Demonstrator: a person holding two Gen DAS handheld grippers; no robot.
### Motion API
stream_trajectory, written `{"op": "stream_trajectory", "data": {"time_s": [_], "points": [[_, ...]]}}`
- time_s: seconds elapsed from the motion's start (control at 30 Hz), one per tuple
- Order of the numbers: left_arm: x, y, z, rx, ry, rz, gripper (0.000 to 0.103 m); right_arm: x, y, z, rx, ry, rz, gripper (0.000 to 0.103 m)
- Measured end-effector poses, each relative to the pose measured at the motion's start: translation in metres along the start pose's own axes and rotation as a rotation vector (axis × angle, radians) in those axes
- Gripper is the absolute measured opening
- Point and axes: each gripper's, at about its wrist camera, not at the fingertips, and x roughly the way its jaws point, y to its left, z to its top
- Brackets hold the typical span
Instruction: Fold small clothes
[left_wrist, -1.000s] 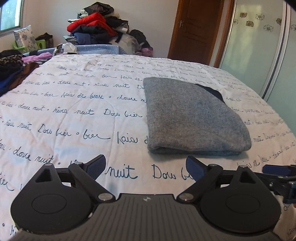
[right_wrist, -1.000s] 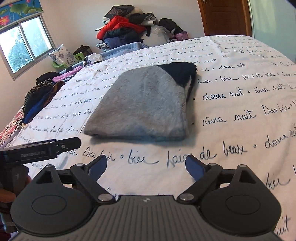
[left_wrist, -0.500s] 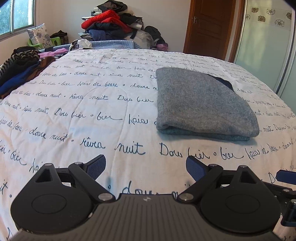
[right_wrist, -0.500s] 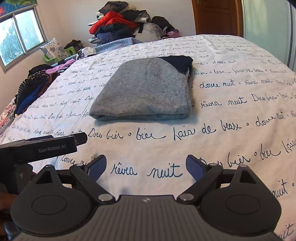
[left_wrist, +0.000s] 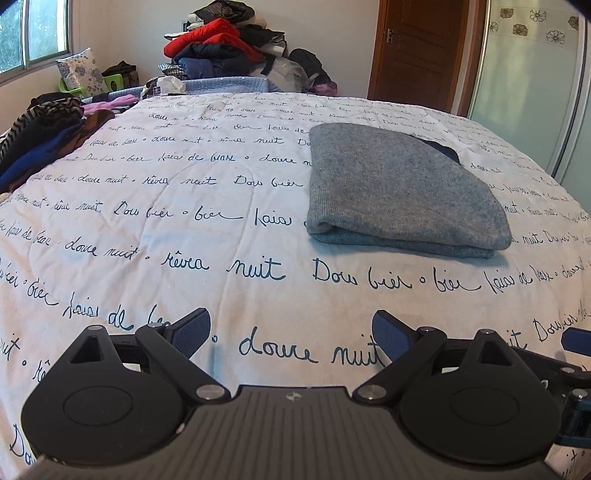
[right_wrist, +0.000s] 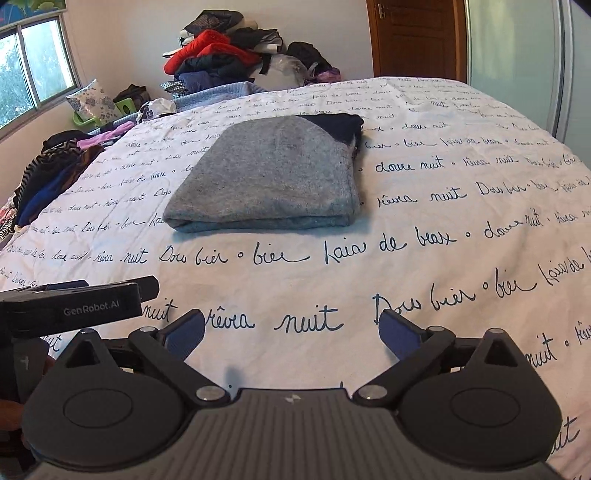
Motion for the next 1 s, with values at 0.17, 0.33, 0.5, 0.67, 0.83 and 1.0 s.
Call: {"op": "stream_trajectory", "data": {"time_s": [0.17,0.33,0.5,0.67,0.83,1.0], "points": [[0.002,0.005,-0.002,-0.010,-0.007,0.003,0.093,0.003,0.010,-0.004,-0.037,-0.003,-0.011,0.101],[0.011,0.012,0.001,-0.025,-0.063,0.007,0.094,0.018,0.009,-0.003,-0.046,-0.069,-0.024,0.101],[0.030,0.009,0.001,0.006,-0.062,0.030,0.094,0.049,-0.002,0.002,-0.020,-0.107,-0.041,0.101],[0.038,0.004,-0.009,0.053,-0.073,0.059,0.097,0.062,-0.009,-0.003,0.004,-0.111,-0.059,0.101],[0.042,0.007,-0.014,0.030,-0.074,0.066,0.103,0.062,-0.006,-0.013,-0.056,-0.130,-0.075,0.102],[0.044,0.004,-0.016,0.047,-0.088,0.079,0.103,0.064,-0.006,-0.013,-0.052,-0.129,-0.066,0.103]]}}
